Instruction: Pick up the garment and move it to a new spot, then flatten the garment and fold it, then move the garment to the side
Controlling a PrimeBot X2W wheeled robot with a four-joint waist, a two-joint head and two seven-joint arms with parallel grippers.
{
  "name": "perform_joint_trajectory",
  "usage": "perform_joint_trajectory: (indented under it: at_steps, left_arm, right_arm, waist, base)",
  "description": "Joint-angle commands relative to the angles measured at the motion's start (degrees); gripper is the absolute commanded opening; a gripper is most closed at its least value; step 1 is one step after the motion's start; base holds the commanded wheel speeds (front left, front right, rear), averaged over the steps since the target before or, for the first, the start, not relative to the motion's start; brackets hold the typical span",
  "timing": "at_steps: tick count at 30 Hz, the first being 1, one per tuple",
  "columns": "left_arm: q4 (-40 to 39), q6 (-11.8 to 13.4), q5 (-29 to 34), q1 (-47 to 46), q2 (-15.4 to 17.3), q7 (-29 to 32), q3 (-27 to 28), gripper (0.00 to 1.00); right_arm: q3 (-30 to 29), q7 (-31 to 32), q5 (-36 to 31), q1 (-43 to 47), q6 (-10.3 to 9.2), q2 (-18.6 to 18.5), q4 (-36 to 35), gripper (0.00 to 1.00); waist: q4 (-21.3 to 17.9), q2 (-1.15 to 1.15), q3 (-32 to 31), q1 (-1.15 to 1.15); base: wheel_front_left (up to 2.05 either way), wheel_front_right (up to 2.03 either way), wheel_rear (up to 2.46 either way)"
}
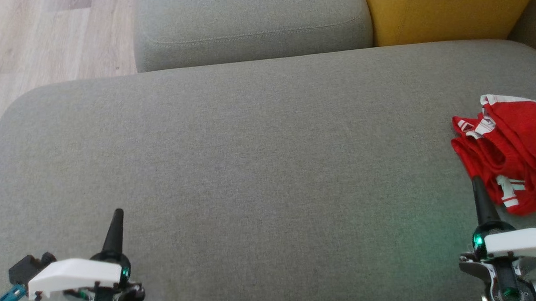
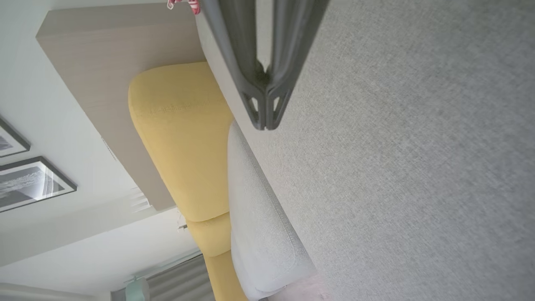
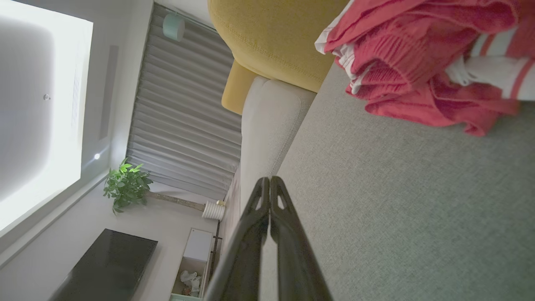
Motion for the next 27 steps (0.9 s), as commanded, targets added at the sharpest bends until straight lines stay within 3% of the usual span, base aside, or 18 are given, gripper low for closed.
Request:
perform_joint_trajectory:
  at_steps: [1,27]
  left_arm:
    - [-1.5,-0.5,-1.4,-3.7,0.3,0.4,2.3,0.0]
    - [0.1,-3.6,-17.6,-6.5,-1.6,4.1,6.7,0.0]
  right_arm:
    - [0.5,0.3,1.6,-3.5,0.3,-0.1,-1.4,0.0]
    - [-0.9,0.8,18.6,-6.4,0.38,0.3,2.5,0.0]
  waist:
    - [0.0,0.0,0.0,0.0]
    - [-0.1,0.0,0.2,0.0]
  base:
    - [0.0,0.0,0.0]
    - [0.0,0.0,0.0]
